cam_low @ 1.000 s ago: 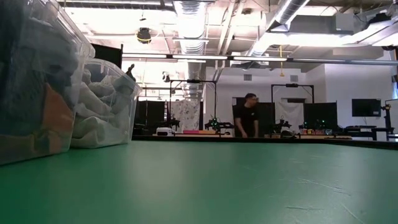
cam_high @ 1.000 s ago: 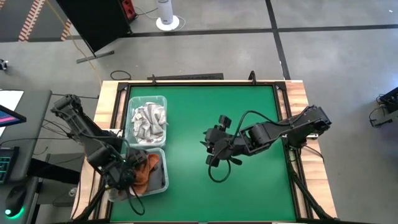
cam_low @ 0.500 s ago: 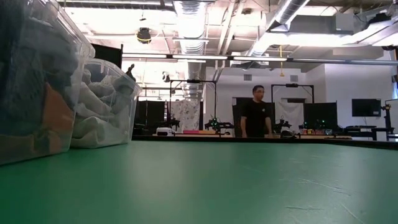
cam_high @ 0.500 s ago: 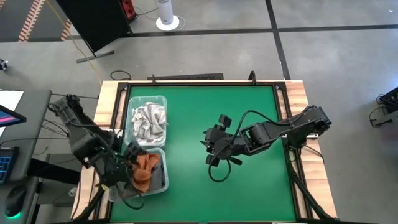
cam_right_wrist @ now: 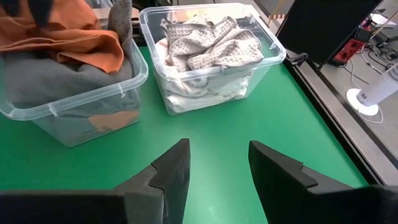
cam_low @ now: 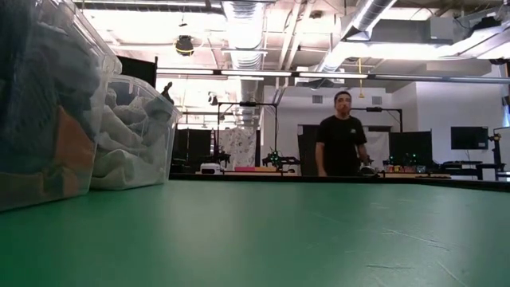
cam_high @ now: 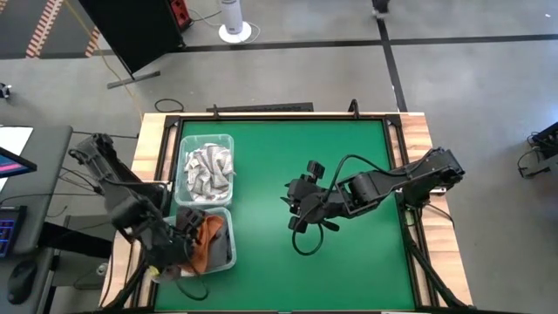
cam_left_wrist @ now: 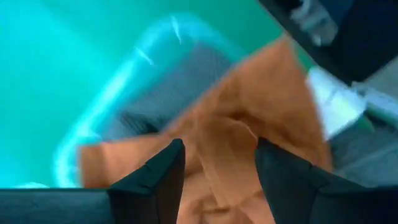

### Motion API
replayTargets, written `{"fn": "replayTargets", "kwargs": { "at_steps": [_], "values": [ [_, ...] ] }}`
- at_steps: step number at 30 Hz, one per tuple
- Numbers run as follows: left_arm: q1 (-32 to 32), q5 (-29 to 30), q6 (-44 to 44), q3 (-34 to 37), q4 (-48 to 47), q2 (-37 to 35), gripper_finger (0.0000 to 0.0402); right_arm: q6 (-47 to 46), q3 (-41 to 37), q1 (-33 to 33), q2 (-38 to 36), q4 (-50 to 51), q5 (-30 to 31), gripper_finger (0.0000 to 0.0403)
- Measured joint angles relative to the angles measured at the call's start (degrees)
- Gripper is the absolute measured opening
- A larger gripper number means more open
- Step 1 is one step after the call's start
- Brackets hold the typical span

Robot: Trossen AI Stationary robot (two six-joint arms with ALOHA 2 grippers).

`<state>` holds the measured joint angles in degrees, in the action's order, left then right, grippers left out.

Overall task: Sort towels by color in basket
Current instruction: Put the orange towel into the bottom transparent bin

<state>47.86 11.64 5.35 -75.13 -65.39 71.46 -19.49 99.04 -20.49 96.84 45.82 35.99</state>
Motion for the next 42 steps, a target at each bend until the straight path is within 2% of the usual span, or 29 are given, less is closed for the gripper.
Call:
{"fn": "replayTargets", "kwargs": {
  "at_steps": [12,16,21,29,31,33,36,42],
  "values": [
    [-1.88,-4.75,-4.03,24.37,15.5,-0.28,0.0145,-0.13,0.0,-0.15,0.0,-0.15,0.04,0.0191],
    [-2.91,-7.6,-4.0,29.05,19.76,-0.44,0.0142,-0.12,0.0,-0.2,0.0,-0.02,0.05,0.0191],
    [-3.34,-8.32,-4.81,25.24,15.21,-1.29,0.0141,-0.11,0.0,-0.2,0.0,-0.02,0.04,0.0191],
    [-3.36,-6.67,-1.49,11.06,0.81,-4.16,0.0141,-0.11,0.0,-0.17,0.0,-0.04,0.04,0.0191],
    [-3.34,-4.8,-1.38,8.2,0.47,-4.83,0.0141,-0.1,0.0,-0.17,0.0,-0.08,0.04,0.0191],
    [-3.32,-0.47,-2.18,6.53,2.25,-5.47,0.0141,-0.09,0.0,-0.17,0.0,-0.22,0.04,0.0191],
    [-3.37,5.12,-4.91,6.77,7.63,-6.52,0.0141,-0.07,0.02,-0.17,0.0,-0.81,0.04,0.0191],
    [-4.47,4.32,-9.35,14.04,14.67,-6.56,0.0141,-0.02,0.02,-0.17,0.0,-0.89,0.04,0.0191]
  ]
}}
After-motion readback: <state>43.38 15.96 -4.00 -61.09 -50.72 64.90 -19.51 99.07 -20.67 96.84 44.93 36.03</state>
